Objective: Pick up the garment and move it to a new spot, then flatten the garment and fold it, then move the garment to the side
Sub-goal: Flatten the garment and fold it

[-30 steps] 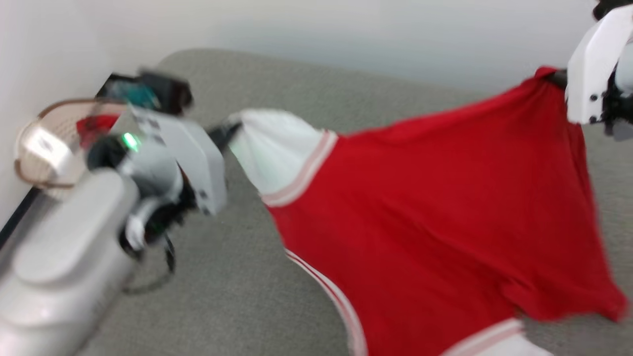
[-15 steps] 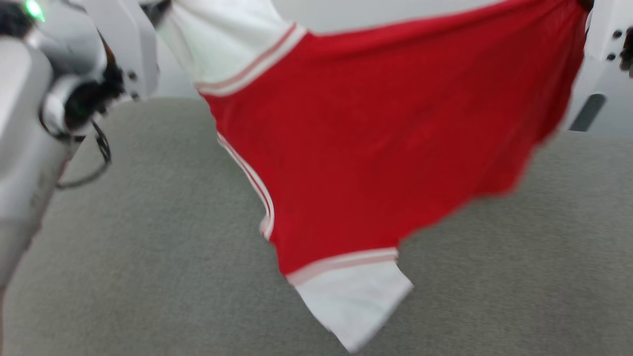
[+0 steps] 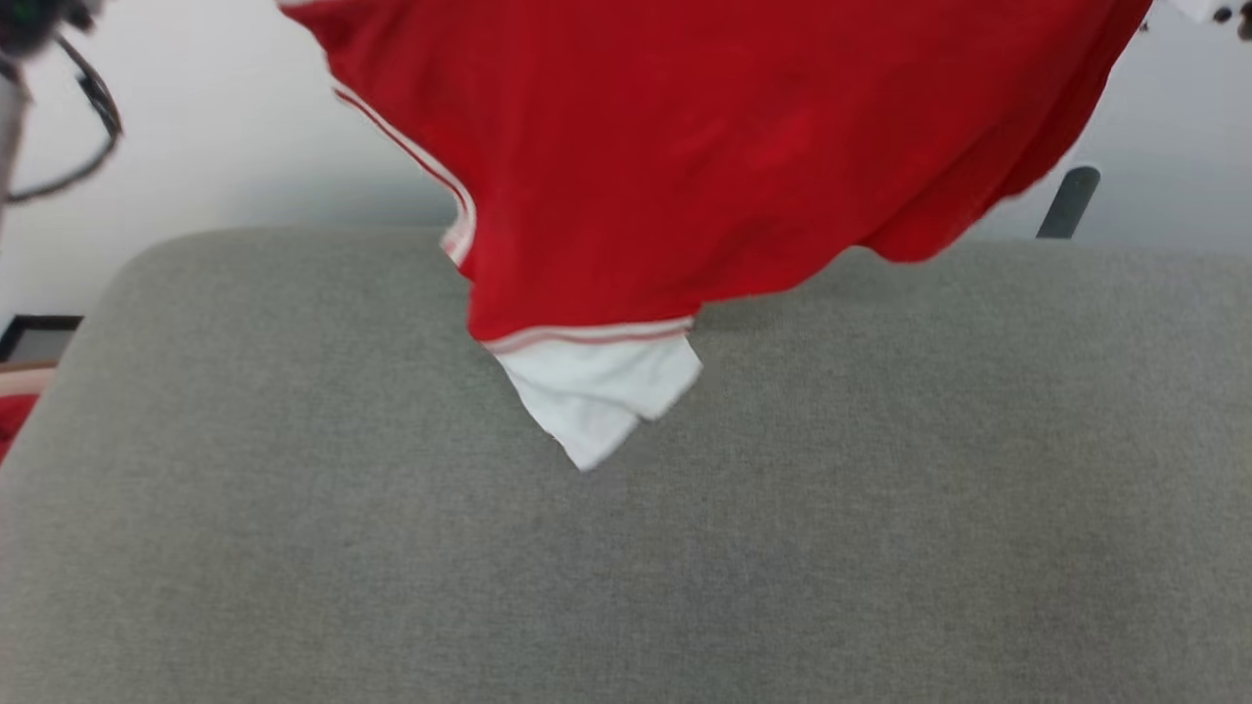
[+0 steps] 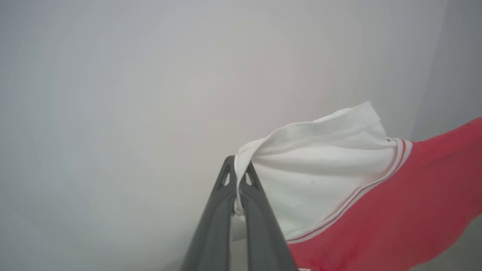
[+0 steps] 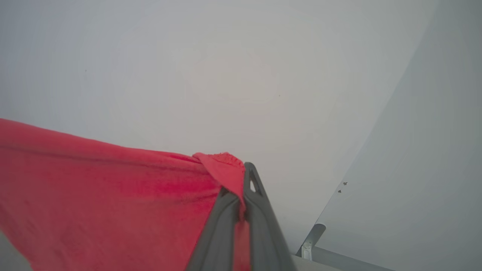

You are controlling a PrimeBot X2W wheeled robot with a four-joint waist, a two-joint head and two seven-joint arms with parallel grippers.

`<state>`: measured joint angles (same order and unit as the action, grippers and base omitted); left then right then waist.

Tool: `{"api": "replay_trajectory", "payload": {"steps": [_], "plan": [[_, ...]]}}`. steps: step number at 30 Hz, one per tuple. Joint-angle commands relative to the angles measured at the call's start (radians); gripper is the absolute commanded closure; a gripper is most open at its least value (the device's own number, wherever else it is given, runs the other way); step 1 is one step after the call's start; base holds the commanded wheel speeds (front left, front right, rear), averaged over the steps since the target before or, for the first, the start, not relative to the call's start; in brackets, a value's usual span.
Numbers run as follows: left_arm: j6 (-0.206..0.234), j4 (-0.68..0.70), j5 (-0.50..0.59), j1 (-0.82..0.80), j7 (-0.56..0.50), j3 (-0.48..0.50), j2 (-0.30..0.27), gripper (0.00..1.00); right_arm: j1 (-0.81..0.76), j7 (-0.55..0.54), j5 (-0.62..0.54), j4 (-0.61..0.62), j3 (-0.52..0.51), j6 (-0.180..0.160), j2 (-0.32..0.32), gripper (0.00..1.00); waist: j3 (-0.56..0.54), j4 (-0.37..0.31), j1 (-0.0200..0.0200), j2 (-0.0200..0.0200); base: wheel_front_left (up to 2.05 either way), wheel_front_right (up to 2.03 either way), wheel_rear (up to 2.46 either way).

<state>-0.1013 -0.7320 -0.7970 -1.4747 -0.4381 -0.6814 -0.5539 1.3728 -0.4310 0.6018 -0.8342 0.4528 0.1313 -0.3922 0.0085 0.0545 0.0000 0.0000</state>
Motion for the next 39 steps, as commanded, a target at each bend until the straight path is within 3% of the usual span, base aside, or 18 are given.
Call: {"api": "replay_trajectory", "payload": {"steps": [1, 14, 21, 28, 33, 39], "plan": [[-0.006, -0.026, 0.010, -0.034, 0.011, -0.001, 0.004, 1.00, 0.021, 0.007, -0.010, -0.009, -0.013, -0.001, 0.004, 1.00, 0.031, -0.011, 0.0000, 0.0000, 0.00, 0.00, 0.00], [-0.021, -0.147, 0.088, -0.278, 0.150, -0.019, -0.003, 1.00, 0.182, 0.088, -0.109, -0.011, -0.064, -0.001, 0.033, 1.00, 0.335, -0.052, 0.0000, 0.0000, 0.00, 0.00, 0.00], [-0.021, -0.188, 0.161, -0.477, 0.309, -0.019, 0.002, 1.00, 0.293, 0.295, -0.261, -0.040, -0.111, -0.001, 0.076, 1.00, 0.542, -0.077, 0.0000, 0.0000, 0.00, 0.00, 0.00], [-0.024, -0.243, 0.182, -0.643, 0.449, -0.011, 0.049, 1.00, 0.374, 0.500, -0.445, -0.100, -0.185, -0.001, 0.104, 1.00, 0.704, -0.059, 0.0000, 0.0000, 0.00, 0.00, 0.00], [-0.028, -0.298, 0.173, -0.667, 0.537, -0.020, 0.091, 1.00, 0.380, 0.575, -0.560, -0.174, -0.244, -0.001, 0.122, 1.00, 0.786, -0.027, 0.0000, 0.0000, 0.00, 0.00, 0.00], [-0.029, -0.383, 0.127, -0.563, 0.591, -0.035, 0.144, 1.00, 0.345, 0.596, -0.631, -0.283, -0.314, -0.001, 0.165, 1.00, 0.822, 0.003, 0.0000, 0.0000, 0.00, 0.00, 0.00]]}}
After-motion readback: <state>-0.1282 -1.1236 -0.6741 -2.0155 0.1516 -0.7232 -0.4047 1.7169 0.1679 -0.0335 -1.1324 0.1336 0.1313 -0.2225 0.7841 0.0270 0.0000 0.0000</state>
